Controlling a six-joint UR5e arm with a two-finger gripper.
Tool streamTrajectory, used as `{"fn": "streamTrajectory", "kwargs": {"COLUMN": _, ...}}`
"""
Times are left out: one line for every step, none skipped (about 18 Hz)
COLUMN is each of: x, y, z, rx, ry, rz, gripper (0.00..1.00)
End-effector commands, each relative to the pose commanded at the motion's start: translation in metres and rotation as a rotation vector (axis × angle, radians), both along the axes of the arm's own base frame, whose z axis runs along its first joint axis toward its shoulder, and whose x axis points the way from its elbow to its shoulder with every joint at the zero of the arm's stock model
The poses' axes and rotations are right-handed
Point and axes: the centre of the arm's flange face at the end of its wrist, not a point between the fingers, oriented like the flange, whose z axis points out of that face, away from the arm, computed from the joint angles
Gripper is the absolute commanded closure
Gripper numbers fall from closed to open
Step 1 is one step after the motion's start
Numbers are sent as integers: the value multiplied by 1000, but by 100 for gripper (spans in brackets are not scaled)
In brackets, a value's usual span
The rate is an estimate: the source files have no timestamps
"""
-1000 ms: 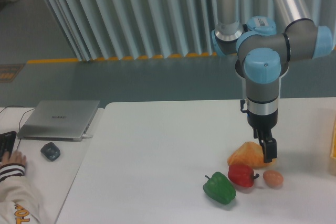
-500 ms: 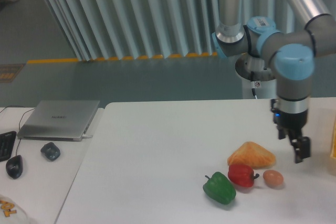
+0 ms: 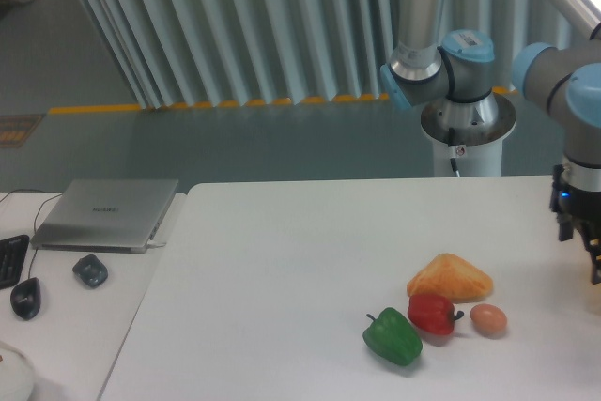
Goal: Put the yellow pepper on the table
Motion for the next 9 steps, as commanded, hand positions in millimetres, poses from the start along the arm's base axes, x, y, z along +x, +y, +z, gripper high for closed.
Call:
{"fn": "streamTrajectory", "kwargs": {"x": -2, "y": -1, "z": 1, "rx": 0, "ry": 2, "rz": -5, "gripper": 0}}
{"fn": "streamTrajectory", "kwargs": {"x": -3, "y": -2, "z": 0, "rx": -1, "ry": 3, "rz": -5, "gripper": 0}}
{"fn": "streamTrajectory", "kwargs": {"x": -6, "y": -4, "z": 1, "rx": 0, "ry": 5, "rz": -3, "gripper": 0}}
{"fn": "streamTrajectory", "kwargs": {"x": -9, "y": -8, "z": 0, "rx": -2, "ry": 5, "rz": -8, "gripper": 0}}
{"fn": "streamTrajectory", "kwargs": {"x": -16, "y": -16, "z": -1, "rx": -4, "ry": 2, "rz": -29, "gripper": 0}}
{"fn": "streamTrajectory", "kwargs": {"x": -21, "y": -24, "z": -3, "rx": -10, "ry": 0, "rz": -64, "gripper": 0}}
{"fn": "streamTrajectory", "kwargs": {"x": -23, "y": -27, "z": -3, "rx": -12, "ry": 2, "rz": -85, "gripper": 0}}
{"fn": "streamTrajectory", "kwargs": {"x": -25, "y": -30, "z": -3, "rx": -14, "ry": 2, "rz": -99, "gripper": 0}}
{"fn": "streamTrajectory", "kwargs": {"x": -27, "y": -33, "z": -4, "rx": -14, "ry": 0, "rz": -96, "gripper": 0}}
